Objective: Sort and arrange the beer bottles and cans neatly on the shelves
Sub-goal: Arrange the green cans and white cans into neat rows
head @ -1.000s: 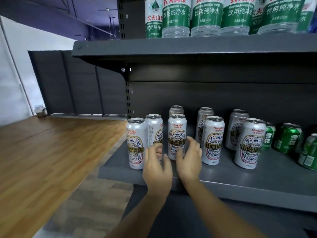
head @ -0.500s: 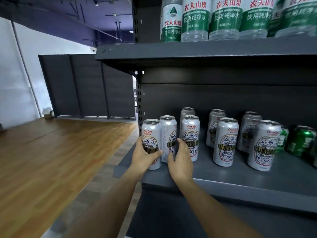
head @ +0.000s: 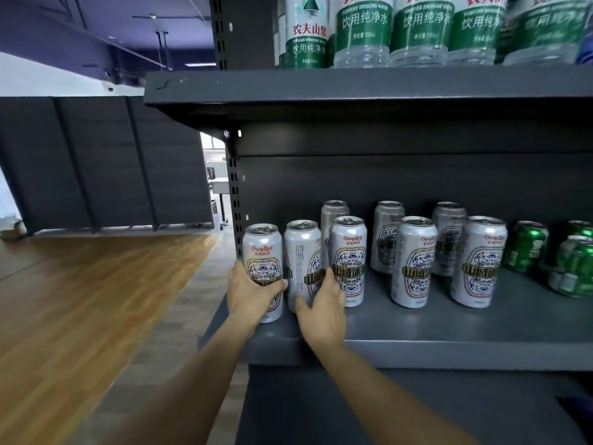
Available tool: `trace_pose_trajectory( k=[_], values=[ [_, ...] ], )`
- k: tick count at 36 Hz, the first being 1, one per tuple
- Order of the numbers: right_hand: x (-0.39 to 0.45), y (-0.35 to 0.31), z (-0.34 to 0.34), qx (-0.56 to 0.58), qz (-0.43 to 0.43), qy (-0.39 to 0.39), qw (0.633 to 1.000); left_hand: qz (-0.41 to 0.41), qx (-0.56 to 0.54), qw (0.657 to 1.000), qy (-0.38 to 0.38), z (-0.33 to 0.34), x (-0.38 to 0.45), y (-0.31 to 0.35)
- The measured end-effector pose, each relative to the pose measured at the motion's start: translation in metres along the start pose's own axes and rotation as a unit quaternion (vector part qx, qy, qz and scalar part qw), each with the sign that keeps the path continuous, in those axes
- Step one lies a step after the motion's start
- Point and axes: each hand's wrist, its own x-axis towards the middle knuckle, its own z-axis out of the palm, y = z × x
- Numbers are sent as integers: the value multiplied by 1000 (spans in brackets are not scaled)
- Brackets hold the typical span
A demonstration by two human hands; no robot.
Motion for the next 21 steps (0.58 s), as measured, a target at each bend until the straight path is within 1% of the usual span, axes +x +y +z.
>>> trace_pose_trajectory(
  k=[5,10,13,17,21],
  values=[
    [9,-5,3,-6,25,4,1000,12,-11,1000,-17,1,13,-8],
    [15,-5,12,90,52,-5,995,30,1,999,-28,-10,18,3],
    [21,-10,11,90,57,-15,994,30,-1,999,-31,-10,22,7],
    [31,-15,18,44,42,-17,998,31,-6,999,-3,-11,33,7],
    [43,-24,29,37,52,-3,998,28,-16,999,33,-12,39,6]
  ],
)
